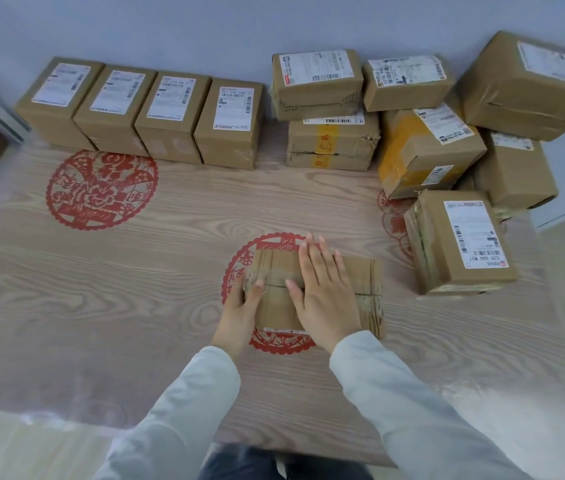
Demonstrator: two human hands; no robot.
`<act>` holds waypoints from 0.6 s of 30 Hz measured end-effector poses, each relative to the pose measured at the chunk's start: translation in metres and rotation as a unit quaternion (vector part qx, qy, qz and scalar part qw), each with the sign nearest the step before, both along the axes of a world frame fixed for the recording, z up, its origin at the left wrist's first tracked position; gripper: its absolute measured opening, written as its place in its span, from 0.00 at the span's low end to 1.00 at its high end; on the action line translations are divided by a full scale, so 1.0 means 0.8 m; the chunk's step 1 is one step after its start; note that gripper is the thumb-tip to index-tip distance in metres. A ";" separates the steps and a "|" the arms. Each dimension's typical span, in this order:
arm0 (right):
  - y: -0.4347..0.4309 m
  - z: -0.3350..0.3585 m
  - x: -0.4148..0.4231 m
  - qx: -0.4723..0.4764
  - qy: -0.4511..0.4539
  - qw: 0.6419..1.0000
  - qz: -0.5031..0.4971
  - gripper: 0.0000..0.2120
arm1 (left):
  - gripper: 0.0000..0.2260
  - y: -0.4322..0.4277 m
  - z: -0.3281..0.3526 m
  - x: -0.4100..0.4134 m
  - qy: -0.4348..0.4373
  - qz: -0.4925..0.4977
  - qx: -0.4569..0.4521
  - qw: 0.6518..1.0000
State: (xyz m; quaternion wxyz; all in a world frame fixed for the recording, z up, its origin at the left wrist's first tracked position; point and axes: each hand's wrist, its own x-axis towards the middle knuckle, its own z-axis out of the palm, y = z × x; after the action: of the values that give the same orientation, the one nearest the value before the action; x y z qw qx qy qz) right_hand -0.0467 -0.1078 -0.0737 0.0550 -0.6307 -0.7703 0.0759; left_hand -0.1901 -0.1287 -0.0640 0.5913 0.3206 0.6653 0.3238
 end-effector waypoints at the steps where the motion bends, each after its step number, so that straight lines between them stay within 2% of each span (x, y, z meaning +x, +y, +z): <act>1: 0.000 0.000 0.000 0.006 0.000 1.000 -0.002 0.32 | 0.33 0.000 -0.002 -0.001 -0.001 -0.001 -0.005 1.000; 3: -0.001 -0.002 -0.001 0.012 0.002 1.000 0.003 0.32 | 0.29 -0.001 -0.005 -0.001 -0.005 -0.001 -0.003 1.000; 8: -0.005 -0.007 -0.002 0.016 -0.005 1.000 0.004 0.29 | 0.24 -0.003 -0.012 -0.001 -0.007 0.004 0.007 1.000; 10: -0.003 -0.004 -0.001 -0.003 0.000 1.000 0.005 0.30 | 0.25 -0.003 -0.012 -0.001 -0.008 -0.001 0.012 1.000; 12: -0.003 0.003 0.000 -0.017 0.022 1.000 0.012 0.32 | 0.30 -0.004 -0.011 -0.005 -0.007 -0.010 0.015 1.000; 14: -0.005 0.014 0.009 -0.019 0.109 0.994 0.007 0.34 | 0.33 -0.007 -0.009 -0.011 -0.022 -0.013 0.022 0.999; 16: -0.016 0.034 0.026 -0.035 0.228 0.973 -0.025 0.35 | 0.32 -0.013 -0.004 -0.017 -0.037 -0.004 0.043 0.998; 18: -0.036 0.053 0.047 -0.010 0.304 0.949 -0.077 0.35 | 0.32 -0.023 0.002 -0.025 -0.039 -0.001 0.058 0.998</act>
State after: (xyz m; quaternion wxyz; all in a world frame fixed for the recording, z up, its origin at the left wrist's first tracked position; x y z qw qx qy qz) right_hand -0.0088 -0.1367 -0.0315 0.2862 -0.6357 -0.6654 0.2670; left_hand -0.2100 -0.1469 -0.0628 0.5977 0.3421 0.6218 0.3730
